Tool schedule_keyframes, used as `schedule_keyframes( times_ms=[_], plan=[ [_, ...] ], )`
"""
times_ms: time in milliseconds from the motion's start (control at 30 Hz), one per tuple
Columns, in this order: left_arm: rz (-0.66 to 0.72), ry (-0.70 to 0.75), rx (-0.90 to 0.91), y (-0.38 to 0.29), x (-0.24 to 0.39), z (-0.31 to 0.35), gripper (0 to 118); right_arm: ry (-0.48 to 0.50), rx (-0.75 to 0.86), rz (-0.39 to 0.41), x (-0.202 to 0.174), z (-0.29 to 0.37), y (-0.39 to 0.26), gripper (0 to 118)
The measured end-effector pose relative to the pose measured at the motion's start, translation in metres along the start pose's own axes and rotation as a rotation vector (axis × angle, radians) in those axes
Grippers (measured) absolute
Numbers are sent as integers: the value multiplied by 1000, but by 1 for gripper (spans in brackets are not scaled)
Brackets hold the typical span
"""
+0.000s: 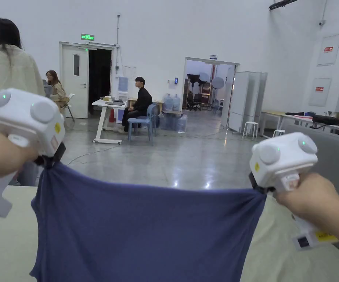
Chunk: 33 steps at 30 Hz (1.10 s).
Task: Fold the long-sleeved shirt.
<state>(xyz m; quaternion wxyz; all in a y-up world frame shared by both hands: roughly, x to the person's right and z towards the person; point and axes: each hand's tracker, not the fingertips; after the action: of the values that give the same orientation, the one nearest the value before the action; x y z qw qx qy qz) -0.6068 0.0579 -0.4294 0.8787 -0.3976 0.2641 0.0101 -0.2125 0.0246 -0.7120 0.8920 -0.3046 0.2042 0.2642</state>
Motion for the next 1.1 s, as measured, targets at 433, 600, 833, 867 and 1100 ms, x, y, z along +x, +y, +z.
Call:
schedule_keyframes(
  times_ms=[433,600,833,867,1100],
  plan=[
    [-131,-88,-174,-157,8,57,0,121,-28,113,-12,104,-189,0],
    [-178,-137,-286,-275,35,66,0,174,-111,93,-26,110,-293,0],
    [-204,-209,-440,-430,73,57,0,220,-270,47,-54,104,-438,0],
    [-204,-216,-468,-448,78,54,0,233,-301,36,-58,101,-456,0],
    [-224,-256,-570,-537,93,46,0,214,-398,63,-82,107,-539,0]
  ],
)
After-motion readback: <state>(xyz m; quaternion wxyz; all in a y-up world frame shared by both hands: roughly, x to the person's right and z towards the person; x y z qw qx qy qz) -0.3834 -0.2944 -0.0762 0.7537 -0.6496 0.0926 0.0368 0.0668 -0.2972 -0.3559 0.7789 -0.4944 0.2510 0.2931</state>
